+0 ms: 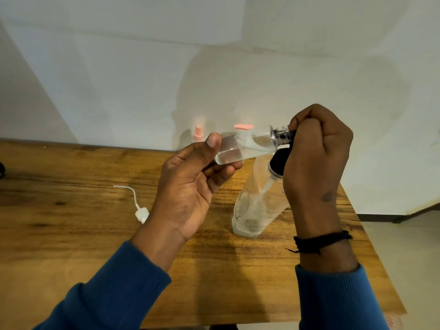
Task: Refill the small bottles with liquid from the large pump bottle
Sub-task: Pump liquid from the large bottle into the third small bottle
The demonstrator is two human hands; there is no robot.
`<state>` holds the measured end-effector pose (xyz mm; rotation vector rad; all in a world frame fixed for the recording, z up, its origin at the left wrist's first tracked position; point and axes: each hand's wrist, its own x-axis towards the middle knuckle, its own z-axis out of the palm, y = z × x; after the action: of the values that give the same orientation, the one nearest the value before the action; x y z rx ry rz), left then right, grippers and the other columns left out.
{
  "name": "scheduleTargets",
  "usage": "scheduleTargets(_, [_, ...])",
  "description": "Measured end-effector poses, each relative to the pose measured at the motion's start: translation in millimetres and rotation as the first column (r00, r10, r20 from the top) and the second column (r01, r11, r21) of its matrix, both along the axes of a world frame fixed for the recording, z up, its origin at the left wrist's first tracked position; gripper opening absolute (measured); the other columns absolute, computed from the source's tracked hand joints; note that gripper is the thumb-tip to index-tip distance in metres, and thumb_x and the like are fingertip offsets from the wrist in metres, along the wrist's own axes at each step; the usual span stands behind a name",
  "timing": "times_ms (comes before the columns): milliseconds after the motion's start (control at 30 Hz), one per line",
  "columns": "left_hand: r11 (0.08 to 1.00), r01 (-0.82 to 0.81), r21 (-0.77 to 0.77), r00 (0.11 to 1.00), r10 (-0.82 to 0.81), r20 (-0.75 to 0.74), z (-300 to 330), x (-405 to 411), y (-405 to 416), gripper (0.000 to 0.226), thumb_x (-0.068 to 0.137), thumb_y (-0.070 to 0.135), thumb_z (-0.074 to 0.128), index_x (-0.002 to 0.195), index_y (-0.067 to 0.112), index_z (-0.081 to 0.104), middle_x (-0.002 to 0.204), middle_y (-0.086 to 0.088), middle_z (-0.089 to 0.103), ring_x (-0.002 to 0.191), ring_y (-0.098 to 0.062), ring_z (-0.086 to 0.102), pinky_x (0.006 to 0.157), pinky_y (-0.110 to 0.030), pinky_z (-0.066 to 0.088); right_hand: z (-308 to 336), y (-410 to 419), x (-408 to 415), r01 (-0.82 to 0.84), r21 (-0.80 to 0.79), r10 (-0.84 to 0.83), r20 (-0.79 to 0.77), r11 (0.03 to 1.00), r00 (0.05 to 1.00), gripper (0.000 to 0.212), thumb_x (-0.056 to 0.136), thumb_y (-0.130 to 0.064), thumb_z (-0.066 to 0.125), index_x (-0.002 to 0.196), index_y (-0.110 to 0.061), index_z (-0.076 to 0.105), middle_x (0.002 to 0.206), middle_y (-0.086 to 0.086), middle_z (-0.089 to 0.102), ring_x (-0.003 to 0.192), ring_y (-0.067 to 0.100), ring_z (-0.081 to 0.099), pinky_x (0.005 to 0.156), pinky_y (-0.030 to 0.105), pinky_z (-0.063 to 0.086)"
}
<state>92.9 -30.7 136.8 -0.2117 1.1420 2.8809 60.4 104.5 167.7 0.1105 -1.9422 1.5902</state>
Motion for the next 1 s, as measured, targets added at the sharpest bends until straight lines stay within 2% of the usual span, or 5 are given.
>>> scheduleTargets(167, [1.000, -0.010, -0.006, 1.000, 0.010, 0.004, -0.6, -0.4, -0.6, 0.025, 0.066, 0.030, 0.074, 0.085, 0.015, 0.081, 0.094, -0.012, 0.075, 0.072, -0.020, 0.073, 0.059, -0.019, 0.057, -1.3, -3.7, 1.1, -0.014, -0.038, 0.014, 0.009, 0.999, 1.000, 0.026, 0.086, 0.011, 0.033, 0.066, 0.003, 0.048, 0.056, 0.000, 0.033, 0.043, 0.004, 0.032, 0.041, 0.012, 0.025])
scheduleTargets(300, [1.000, 0.001, -0.004, 1.000, -0.001, 0.000, 0.6, 0.3, -0.5, 0.028, 0.063, 0.031, 0.075, 0.085, 0.016, 0.081, 0.093, -0.012, 0.075, 0.072, -0.020, 0.072, 0.059, -0.019, 0.057, 0.0, -0.8, -0.2, 0.013, 0.002, -0.013, -0.006, 1.000, 1.000, 0.026, 0.085, 0.010, 0.034, 0.065, -0.001, 0.047, 0.052, -0.007, 0.033, 0.042, 0.005, 0.032, 0.041, 0.012, 0.024])
scheduleTargets(467, [1.000, -0.005, 0.000, 1.000, 0.005, 0.002, -0.4, -0.8, -1.7, 0.029, 0.063, 0.032, 0.076, 0.086, 0.015, 0.080, 0.095, -0.013, 0.075, 0.073, -0.020, 0.073, 0.059, -0.019, 0.057, -3.8, -2.9, -0.1, 0.014, -0.004, -0.014, -0.021, 1.000, 1.000, 0.025, 0.085, 0.009, 0.033, 0.066, 0.002, 0.047, 0.053, -0.005, 0.034, 0.043, 0.004, 0.033, 0.042, 0.012, 0.025])
scheduleTargets(567, [1.000, -0.003, 0.009, 1.000, 0.003, 0.004, -0.7, 0.2, -0.7, 0.032, 0.061, 0.031, 0.077, 0.088, 0.013, 0.078, 0.095, -0.014, 0.075, 0.072, -0.021, 0.072, 0.058, -0.019, 0.057, -2.6, -0.6, -0.7, 0.024, 0.012, -0.024, -0.016, 1.000, 1.000, 0.025, 0.085, 0.008, 0.034, 0.065, -0.001, 0.046, 0.051, -0.010, 0.033, 0.042, 0.004, 0.033, 0.042, 0.012, 0.024])
scheduleTargets(1000, [1.000, 0.004, 0.000, 1.000, -0.004, 0.003, -0.6, 0.2, -0.2, 0.023, 0.068, 0.030, 0.073, 0.083, 0.015, 0.081, 0.092, -0.013, 0.075, 0.071, -0.020, 0.072, 0.059, -0.019, 0.057, -1.8, -2.1, -0.5, 0.011, -0.014, -0.011, -0.018, 1.000, 1.000, 0.026, 0.085, 0.010, 0.034, 0.065, -0.001, 0.047, 0.053, -0.007, 0.034, 0.042, 0.005, 0.031, 0.041, 0.013, 0.024])
